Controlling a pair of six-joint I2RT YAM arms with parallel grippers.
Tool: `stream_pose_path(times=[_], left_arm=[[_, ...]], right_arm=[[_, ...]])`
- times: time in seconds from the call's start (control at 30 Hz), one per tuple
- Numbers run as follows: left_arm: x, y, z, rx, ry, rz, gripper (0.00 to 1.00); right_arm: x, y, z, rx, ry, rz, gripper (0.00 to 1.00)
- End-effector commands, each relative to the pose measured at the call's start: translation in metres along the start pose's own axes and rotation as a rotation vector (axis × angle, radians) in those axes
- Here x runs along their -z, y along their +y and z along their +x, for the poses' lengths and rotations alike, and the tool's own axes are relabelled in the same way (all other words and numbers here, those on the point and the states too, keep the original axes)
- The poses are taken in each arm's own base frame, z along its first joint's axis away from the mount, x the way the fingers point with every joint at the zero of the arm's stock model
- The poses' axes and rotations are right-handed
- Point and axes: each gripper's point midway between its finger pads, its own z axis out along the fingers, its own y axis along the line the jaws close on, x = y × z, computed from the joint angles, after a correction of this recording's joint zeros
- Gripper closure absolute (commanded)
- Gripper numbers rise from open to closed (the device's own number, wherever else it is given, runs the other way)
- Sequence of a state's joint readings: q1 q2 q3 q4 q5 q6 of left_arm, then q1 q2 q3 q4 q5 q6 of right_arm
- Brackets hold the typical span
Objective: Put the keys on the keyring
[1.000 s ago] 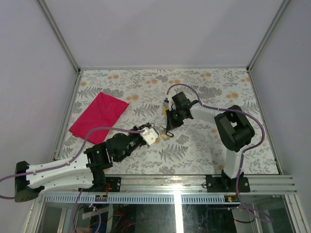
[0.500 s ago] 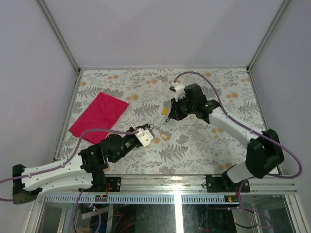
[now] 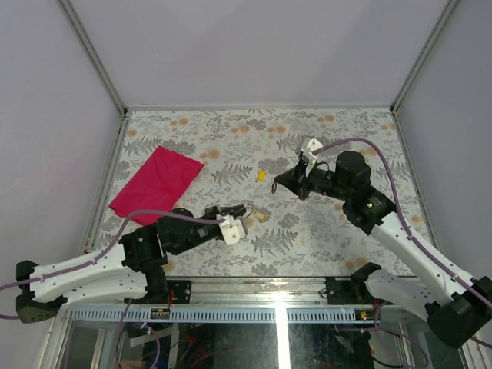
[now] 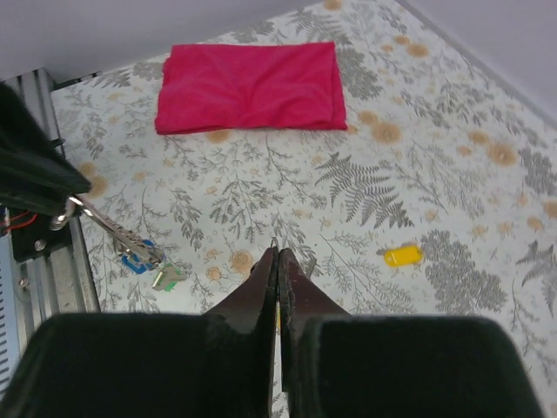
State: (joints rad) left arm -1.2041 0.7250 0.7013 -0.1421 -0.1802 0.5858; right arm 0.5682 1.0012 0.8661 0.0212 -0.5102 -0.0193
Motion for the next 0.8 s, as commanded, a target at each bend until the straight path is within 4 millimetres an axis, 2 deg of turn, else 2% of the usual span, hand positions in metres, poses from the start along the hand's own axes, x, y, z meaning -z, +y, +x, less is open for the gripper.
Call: stream_pose_path(times=[0.0,0.4,0.6,0.77], left_arm=[[-0.001,0.001,-0.029,-0.07,-0.077,0.068,1.0],[-0.009,-0.007,-0.042,-0.126,-0.094,0.148,1.0],[-0.01,-0.016,-0.046,-0.156,-0.087,0.223,1.0],[-0.011,-0.02,-0.047,-0.162,-0.081,0.257,1.0]], right_arm=[[0.014,0.026,-0.03,0.21,-0.092,-0.146,1.0],[0.028,0.076,-0.04,0.321,-0.147,-0.42,1.0],[0.027,0.086,-0.034,0.359,-0.099,-0.487,1.0],[0.028,0.097,-0.038,0.375,-0.109,-0.532,1.0]])
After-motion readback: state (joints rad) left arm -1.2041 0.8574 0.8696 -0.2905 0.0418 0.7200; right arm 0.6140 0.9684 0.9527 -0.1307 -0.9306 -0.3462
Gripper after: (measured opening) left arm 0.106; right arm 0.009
